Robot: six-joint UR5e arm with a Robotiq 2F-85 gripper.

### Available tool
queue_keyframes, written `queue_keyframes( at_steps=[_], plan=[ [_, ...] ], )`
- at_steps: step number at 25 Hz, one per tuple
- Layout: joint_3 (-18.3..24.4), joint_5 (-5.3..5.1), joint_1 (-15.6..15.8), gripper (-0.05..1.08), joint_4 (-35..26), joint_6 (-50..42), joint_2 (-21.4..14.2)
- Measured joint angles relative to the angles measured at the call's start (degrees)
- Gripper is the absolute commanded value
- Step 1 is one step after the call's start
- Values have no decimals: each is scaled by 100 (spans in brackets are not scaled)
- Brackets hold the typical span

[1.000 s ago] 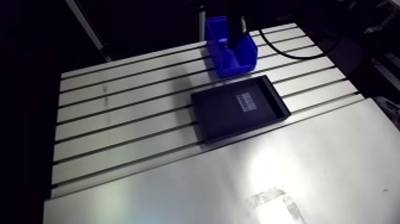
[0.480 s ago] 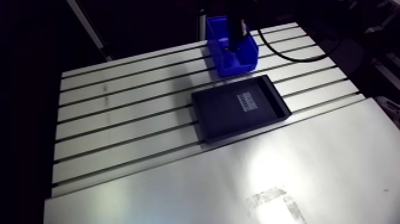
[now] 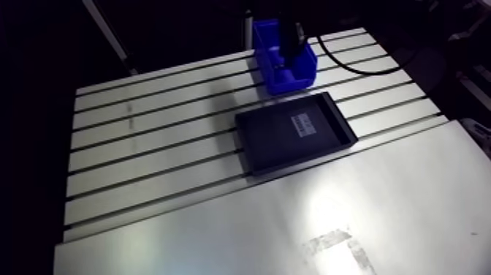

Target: Pick up the M10 bolt from the tray and put it into the blue bin.

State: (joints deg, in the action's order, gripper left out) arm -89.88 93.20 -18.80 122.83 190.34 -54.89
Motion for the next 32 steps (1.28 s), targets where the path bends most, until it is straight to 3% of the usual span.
queue_keyframes(
  at_steps=[6,14,21,32],
  plan=[
    [-14,7,105,1,-106,13,-182],
    [57,136,171,1,-416,10,-684],
    [50,316,170,1,-795,-243,-1292],
    [-32,379,293,1,-2113,-2967,-2276]
  ],
)
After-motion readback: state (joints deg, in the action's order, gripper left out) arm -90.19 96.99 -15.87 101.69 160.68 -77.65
